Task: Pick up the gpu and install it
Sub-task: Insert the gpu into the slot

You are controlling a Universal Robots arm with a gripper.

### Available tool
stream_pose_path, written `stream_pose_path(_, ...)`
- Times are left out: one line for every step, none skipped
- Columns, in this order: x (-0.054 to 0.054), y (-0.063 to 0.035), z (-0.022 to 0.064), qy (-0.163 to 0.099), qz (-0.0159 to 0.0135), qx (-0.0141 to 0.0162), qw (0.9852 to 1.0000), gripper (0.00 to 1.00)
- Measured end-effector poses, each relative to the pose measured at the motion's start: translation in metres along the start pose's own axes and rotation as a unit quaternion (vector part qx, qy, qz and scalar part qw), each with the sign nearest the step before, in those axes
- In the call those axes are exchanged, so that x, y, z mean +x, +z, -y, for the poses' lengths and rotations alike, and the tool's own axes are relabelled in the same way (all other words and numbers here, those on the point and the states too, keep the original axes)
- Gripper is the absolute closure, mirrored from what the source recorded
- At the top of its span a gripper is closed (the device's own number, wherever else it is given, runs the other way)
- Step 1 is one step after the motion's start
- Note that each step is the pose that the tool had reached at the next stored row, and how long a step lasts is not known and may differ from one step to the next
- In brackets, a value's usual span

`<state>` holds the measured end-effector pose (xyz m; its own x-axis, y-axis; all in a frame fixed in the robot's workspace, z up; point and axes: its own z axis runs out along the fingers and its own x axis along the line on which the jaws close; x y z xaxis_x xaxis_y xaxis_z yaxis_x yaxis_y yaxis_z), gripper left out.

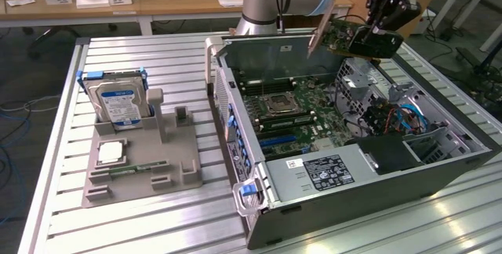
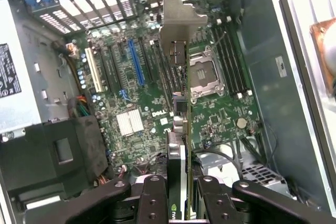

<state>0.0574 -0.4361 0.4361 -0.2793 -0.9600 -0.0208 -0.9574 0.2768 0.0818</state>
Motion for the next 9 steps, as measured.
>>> stream_pose_path(0.0,0.0,0.0,-0.005,-0.0004,-0.0001,1.0,0.73)
stream_pose_path(0.0,0.0,0.0,-0.009,-0.0008,-0.0002,1.0,0.73)
stream_pose_path(0.0,0.0,0.0,-0.012,-0.001,-0.0003,0.9999,0.73)
stream_pose_path(0.0,0.0,0.0,-0.012,-0.001,-0.0003,0.9999,0.73)
stream_pose_path(0.0,0.0001,0.0,-0.013,-0.001,-0.0003,0.9999,0.73)
stream_pose_path(0.0,0.0001,0.0,-0.013,-0.001,-0.0003,0.9999,0.73)
stream_pose_path(0.0,0.0001,0.0,-0.013,-0.0011,-0.0003,0.9999,0.73)
stream_pose_path(0.0,0.0001,0.0,-0.013,-0.001,-0.0003,0.9999,0.73)
stream_pose_path(0.0,0.0001,0.0,-0.013,-0.001,-0.0003,0.9999,0.73)
